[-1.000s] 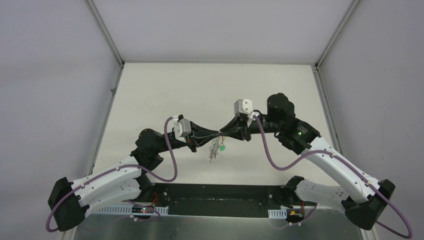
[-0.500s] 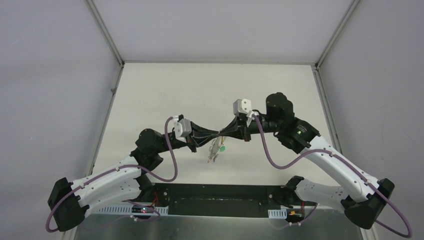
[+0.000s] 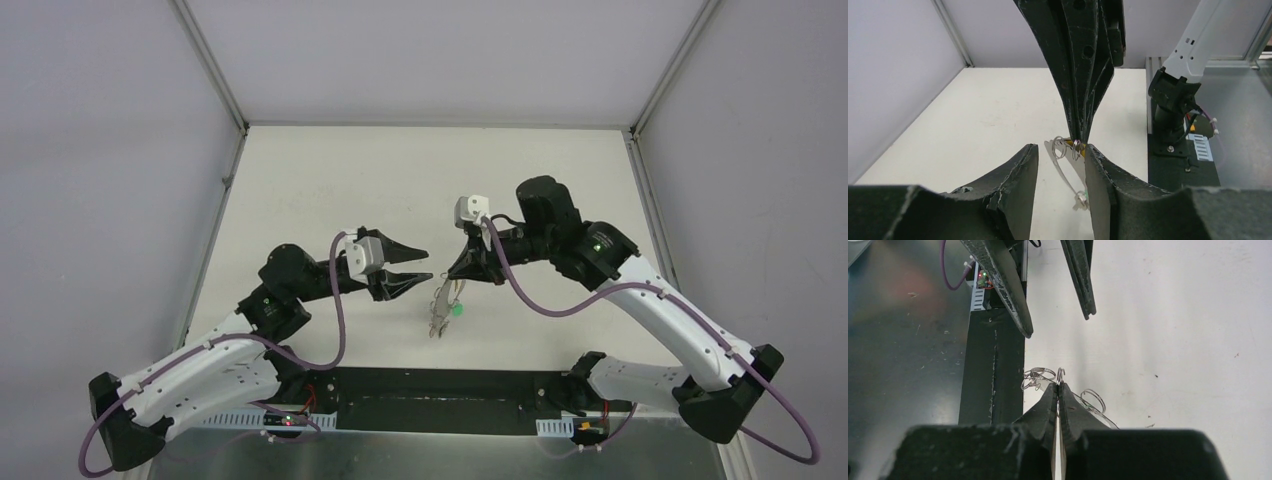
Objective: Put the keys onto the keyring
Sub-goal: Adjust the key on the keyring.
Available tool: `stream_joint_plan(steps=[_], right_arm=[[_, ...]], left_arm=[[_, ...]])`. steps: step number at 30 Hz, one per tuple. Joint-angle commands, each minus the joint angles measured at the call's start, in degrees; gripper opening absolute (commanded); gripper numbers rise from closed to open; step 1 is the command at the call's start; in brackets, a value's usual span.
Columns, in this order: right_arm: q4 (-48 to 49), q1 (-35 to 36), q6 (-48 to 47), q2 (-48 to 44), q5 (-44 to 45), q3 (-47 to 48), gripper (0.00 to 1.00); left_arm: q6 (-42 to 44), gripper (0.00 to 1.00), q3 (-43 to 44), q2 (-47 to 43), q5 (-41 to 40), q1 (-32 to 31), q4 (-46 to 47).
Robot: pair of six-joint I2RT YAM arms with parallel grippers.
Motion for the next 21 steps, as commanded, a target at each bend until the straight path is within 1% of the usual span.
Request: stream_joint_plan(steps=[1, 3, 5, 10, 13, 17, 21], right_arm=[[-8.8, 0.2, -3.9, 2.3, 1.5, 7.8, 0.00], [-11.8, 0.2, -4.5, 4.0, 2.0, 9.6, 0.00], [-14.1, 0.2, -5.1, 5.4, 2.2, 11.0, 0.00], [-18.2, 0.2, -5.3, 7.9, 2.0, 13.5, 0.00], [-18.7, 0.3, -4.8, 8.8, 1.6, 14.3, 0.00], [-18.6, 0.3, -4.3, 9.3, 1.2, 14.7, 0.00], [-18.0, 0.2, -3.6, 9.3, 0.9, 14.6, 0.00]], left_arm=[[7.4, 0.40, 7.3, 0.8, 2.2, -0.6, -17.3], [7.9, 0.41, 9.2, 2.2, 3.3, -0.5, -20.8], [7.9, 0.42, 10.4, 3.7, 4.8, -0.6, -22.1], [6.3, 0.44, 12.0, 7.4, 7.7, -0.5, -22.4], [6.1, 0.43, 13.0, 9.9, 9.4, -0.6, -22.3], [5.9, 0.41, 13.3, 12.4, 10.7, -0.6, -20.4], [4.4, 0.37, 12.0, 13.7, 10.4, -0.6, -15.4]])
